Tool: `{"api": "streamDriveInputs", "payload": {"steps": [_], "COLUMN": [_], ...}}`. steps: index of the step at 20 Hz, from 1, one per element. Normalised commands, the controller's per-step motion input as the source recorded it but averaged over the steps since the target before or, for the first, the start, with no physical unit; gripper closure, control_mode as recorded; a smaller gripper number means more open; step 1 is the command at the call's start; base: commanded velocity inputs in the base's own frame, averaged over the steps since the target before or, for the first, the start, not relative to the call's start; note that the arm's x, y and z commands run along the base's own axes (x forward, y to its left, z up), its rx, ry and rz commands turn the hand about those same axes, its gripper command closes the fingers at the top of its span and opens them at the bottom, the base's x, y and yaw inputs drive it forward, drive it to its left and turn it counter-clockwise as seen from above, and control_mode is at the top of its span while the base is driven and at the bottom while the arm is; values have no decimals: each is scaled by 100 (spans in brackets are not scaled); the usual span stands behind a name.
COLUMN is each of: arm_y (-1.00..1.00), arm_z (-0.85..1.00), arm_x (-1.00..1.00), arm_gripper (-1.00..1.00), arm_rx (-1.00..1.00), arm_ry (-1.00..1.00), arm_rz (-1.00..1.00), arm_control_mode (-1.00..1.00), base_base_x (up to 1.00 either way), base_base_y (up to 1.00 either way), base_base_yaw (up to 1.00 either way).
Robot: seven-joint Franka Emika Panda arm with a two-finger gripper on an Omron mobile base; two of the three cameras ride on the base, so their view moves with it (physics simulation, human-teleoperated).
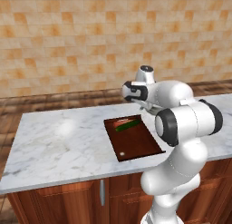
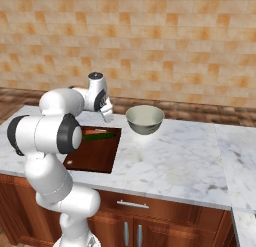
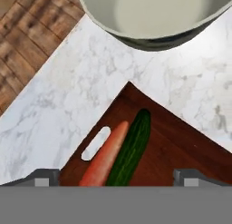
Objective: Place the two vegetables and bowl onto the tray for setting up a vegetable dip station.
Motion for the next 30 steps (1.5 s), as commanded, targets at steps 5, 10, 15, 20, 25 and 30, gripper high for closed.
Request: {"api": "streamDriveInputs", "payload": {"steps": [5,10,15,20,25,30], "arm_y": [-11,-5,-31,-47,-39,-25], "arm_z": [15,23,16,9,0,0], "arm_x": [0,-8,-1,5,8,1], "arm_gripper": [-100,-100,-100,-100,-100,-100], "arm_rx": [-13,-13,-5,0,0,-2], "arm_ry": [0,4,1,0,4,13], "arm_rz": [19,14,6,12,17,18], "arm_control_mode": [-100,-100,-100,-100,-100,-100], "base_base_x": [0,0,0,0,0,0], "base_base_y": [0,0,0,0,0,0], "base_base_yaw": [0,0,0,0,0,0]}}
